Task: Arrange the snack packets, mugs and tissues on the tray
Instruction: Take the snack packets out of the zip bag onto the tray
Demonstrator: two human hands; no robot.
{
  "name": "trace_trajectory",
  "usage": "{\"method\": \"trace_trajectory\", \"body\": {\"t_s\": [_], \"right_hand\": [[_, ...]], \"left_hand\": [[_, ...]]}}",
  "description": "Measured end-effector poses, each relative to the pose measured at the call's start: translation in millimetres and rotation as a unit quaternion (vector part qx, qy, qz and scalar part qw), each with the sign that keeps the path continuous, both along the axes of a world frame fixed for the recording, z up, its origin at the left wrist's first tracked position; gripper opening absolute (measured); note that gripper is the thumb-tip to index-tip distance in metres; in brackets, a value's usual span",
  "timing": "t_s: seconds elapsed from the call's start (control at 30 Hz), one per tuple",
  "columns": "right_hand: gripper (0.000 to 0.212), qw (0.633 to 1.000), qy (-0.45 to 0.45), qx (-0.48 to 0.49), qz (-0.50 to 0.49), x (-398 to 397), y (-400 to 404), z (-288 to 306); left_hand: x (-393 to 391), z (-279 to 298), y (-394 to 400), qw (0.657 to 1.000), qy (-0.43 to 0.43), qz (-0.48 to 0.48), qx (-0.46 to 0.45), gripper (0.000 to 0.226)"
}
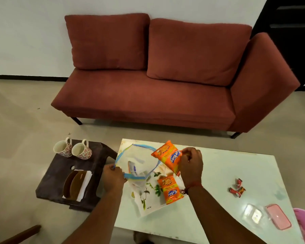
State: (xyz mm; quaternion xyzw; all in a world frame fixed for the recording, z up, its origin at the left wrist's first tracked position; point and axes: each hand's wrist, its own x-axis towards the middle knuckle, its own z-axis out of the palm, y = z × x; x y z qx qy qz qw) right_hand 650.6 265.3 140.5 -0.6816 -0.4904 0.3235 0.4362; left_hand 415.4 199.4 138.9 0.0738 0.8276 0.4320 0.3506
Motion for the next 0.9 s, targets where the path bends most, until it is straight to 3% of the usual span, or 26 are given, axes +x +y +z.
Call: {"method": "trace_trajectory", "body": {"t_s": [0.1,0.37,0.63,0.77,0.9], "right_hand": [[0.018,0.993,0.014,-0.09,-0.07,-16,-5,-45],[0.018,0.955,0.013,-0.276,-0.11,-68,-14,-158],[0.017,0.908,0.089,-0.409,-0.025,-101,-53,-195],[0.02,0.91,0.129,-0.393,-0.031,-88,-61,-168],[0.015,0.965,0.071,-0.253,-0.004,-65,-51,-102]], "left_hand": [[-31,-8,-6,1.0,0.01,0.016,-0.006,0.023],[-94,-31,-30,0.998,0.059,-0.036,-0.008,0.013],[-95,-27,-36,0.994,0.067,-0.088,0.014,0.012],[-71,-11,-27,0.992,0.057,-0.113,0.025,0.015],[-41,-8,-18,0.986,0.052,-0.161,0.009,0.014]]}}
